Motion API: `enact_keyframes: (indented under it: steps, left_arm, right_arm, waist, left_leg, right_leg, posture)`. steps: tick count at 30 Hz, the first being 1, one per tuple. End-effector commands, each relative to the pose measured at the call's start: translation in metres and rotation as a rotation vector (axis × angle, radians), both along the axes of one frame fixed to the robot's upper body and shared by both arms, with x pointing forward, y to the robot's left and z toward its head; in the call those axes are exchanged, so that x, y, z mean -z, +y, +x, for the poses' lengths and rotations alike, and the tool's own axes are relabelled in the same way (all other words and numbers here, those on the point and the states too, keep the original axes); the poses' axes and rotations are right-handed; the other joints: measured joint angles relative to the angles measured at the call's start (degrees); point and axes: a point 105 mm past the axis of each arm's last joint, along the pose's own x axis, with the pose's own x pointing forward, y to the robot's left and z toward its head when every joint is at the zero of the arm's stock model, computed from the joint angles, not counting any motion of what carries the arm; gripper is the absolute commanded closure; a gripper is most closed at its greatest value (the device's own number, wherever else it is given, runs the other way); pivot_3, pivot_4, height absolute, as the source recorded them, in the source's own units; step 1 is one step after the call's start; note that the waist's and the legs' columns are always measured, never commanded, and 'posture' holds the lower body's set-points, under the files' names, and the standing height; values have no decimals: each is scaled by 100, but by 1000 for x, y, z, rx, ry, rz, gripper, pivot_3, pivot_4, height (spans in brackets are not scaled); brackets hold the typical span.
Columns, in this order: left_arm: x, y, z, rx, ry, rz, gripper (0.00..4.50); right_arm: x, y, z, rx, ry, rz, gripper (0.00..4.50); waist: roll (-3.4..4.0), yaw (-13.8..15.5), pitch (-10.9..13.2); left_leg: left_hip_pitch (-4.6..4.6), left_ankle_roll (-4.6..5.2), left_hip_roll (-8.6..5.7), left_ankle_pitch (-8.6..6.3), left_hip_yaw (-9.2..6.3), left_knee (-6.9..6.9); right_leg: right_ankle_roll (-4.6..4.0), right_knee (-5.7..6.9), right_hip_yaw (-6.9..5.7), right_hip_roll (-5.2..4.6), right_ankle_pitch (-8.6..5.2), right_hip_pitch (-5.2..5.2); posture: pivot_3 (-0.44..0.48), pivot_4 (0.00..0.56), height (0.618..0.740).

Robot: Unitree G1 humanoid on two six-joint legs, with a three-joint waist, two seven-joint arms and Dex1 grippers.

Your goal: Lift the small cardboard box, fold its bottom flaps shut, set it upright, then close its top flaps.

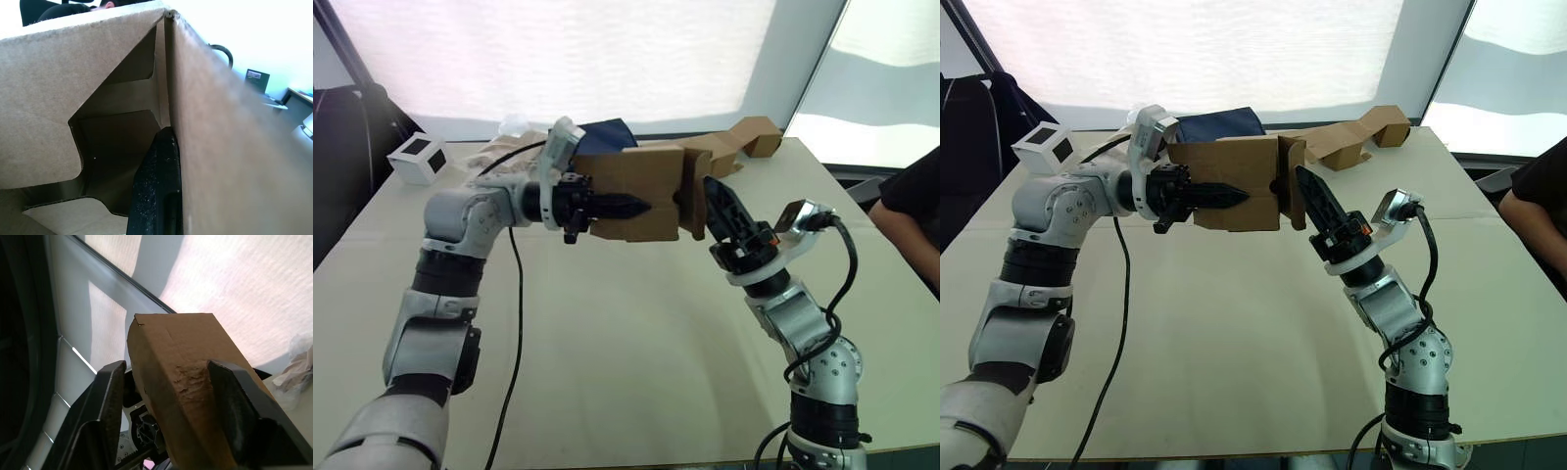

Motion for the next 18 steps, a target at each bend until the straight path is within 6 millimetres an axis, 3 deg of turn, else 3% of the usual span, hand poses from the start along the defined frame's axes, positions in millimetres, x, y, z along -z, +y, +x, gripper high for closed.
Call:
enact_keyframes:
  steps: [1, 18]
  left_arm:
    - [-13, 3, -5, 13, -48, -38, 4404]
    - [-12, -1, -5, 18, -53, -38, 4404]
  right_arm:
    - [-6, 2, -1, 5, -27, 9, 2041]
    - [-9, 7, 4, 19, -24, 26, 2041]
  waist:
    - [0, 0, 0]
    - [1, -1, 0]
  left_leg:
    - [0, 0, 0, 0, 0, 0]
    - [0, 0, 0, 0, 0, 0]
  right_leg:
    - [0, 0, 0, 0, 0, 0]
    - [0, 0, 0, 0, 0, 0]
  posture:
    - [0, 150, 740]
    - [0, 150, 740]
